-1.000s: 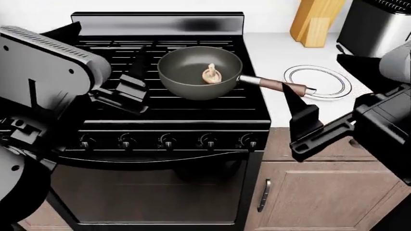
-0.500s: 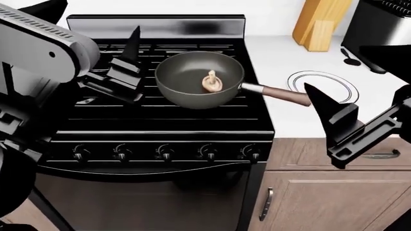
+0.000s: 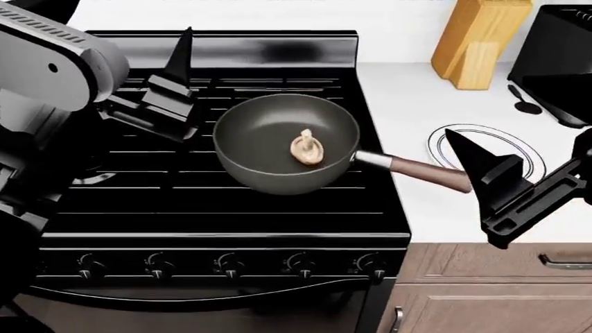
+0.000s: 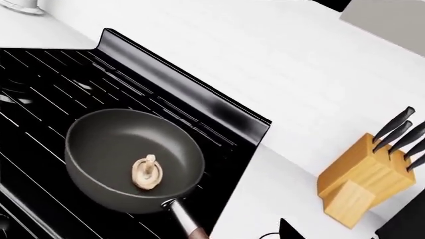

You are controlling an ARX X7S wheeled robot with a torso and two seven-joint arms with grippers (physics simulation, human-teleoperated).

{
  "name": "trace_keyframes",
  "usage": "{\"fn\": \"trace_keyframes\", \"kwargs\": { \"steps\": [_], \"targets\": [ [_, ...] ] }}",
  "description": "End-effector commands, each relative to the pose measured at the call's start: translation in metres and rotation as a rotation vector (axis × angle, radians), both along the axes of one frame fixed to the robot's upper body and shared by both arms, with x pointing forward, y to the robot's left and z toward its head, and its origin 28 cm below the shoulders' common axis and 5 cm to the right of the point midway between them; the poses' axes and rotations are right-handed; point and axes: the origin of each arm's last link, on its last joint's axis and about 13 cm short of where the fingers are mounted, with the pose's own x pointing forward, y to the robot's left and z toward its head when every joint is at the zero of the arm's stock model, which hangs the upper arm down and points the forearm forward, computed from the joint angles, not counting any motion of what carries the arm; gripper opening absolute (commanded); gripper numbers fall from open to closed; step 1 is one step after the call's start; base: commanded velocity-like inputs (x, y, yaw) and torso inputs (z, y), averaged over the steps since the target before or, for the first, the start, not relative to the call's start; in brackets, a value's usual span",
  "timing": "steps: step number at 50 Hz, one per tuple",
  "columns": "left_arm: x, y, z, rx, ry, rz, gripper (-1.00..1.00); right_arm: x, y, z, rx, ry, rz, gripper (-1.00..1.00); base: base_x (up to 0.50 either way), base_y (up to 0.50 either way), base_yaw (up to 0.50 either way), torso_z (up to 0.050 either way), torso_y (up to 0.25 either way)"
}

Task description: Pick up the pan and dump the vegetables in it onto the plate. Then return the pan to the stove.

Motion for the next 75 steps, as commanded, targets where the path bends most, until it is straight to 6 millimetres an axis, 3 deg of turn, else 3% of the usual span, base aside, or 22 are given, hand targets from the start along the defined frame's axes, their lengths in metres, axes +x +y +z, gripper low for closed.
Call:
{"fn": "trace_keyframes", "kwargs": {
  "steps": [1,52,58,75],
  "targets": [
    [-0.002,0.001,0.002,-0.003,-0.008,0.006,1.0,0.001,-0.001,-0.001,-0.006,0.012,-0.002,1.0,0.24,0.0,0.0,0.0,0.0],
    [-0.007,0.001,0.002,0.001,-0.013,0.008,1.0,-0.004,-0.006,-0.005,-0.02,0.032,-0.026,1.0,0.21,0.0,0.0,0.0,0.0],
    [-0.005,0.0,0.002,-0.002,-0.01,0.005,1.0,0.006,0.002,-0.005,-0.082,0.075,-0.001,1.0,0.0,0.0,0.0,0.0,0.0],
    [-0.004,0.005,-0.008,-0.029,-0.002,0.014,1.0,-0.003,0.011,-0.001,-0.22,0.272,0.067,1.0,0.0,0.0,0.0,0.0,0.0]
  ]
}}
